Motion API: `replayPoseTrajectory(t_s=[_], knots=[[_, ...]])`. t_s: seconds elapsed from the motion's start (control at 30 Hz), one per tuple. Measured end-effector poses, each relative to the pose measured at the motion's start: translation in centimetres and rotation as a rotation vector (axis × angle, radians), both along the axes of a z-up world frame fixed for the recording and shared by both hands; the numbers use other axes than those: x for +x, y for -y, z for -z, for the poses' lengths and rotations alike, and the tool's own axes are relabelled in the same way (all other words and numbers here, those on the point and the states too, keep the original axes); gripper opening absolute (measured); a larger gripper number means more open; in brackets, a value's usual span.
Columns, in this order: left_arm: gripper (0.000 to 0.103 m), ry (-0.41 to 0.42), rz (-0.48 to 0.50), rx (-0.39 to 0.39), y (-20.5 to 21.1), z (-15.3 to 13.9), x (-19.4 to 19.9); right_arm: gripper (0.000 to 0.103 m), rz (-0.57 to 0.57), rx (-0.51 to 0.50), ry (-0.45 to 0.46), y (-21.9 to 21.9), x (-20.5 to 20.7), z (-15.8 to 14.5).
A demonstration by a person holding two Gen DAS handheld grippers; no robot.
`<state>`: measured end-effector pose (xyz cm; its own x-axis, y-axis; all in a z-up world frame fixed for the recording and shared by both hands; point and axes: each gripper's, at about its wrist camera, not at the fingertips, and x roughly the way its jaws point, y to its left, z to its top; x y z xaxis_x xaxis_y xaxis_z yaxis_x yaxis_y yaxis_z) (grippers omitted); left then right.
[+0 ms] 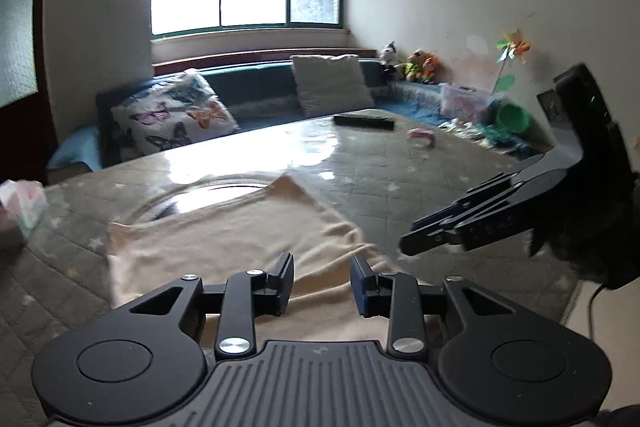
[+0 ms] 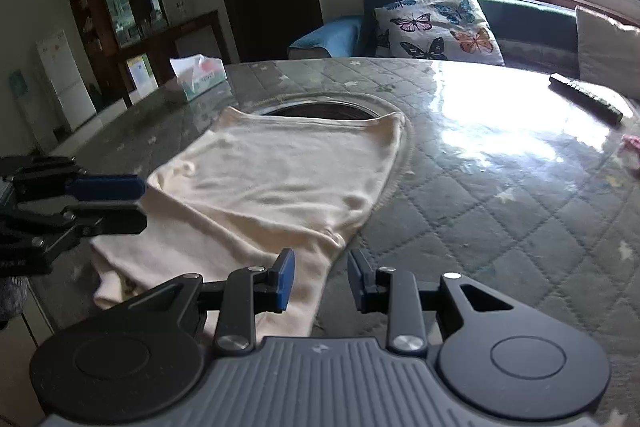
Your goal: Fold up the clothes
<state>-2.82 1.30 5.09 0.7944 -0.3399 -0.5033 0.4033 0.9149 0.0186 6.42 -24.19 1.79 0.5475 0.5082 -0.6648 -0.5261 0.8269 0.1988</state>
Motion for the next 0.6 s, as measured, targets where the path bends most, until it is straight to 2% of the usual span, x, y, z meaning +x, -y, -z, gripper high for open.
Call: replayPoseTrajectory(t_s=[0.23,0.33,0.53,0.6], knots=[[0.034,-0.056,-0.208,0.080,-4.8,2.0,1.4,0.029,-0.038,-0.011,-0.036,-1.9,0.5,1.6],[0.034,-0.097,-0.268,0.075,-6.5,3.1,2.2,0.028,-0.040,-0.036,-0.043,-2.6,0.6,2.5],[0.037,-0.173,-0.330,0.009,-8.7,5.0,3.3,0.013,-0.046,-0.061,-0.025,-3.4,0.3,2.4],[0.036,-0.173,-0.335,-0.010,-9.0,5.1,3.6,0.010,-0.047,-0.067,-0.009,-3.5,0.1,2.0]])
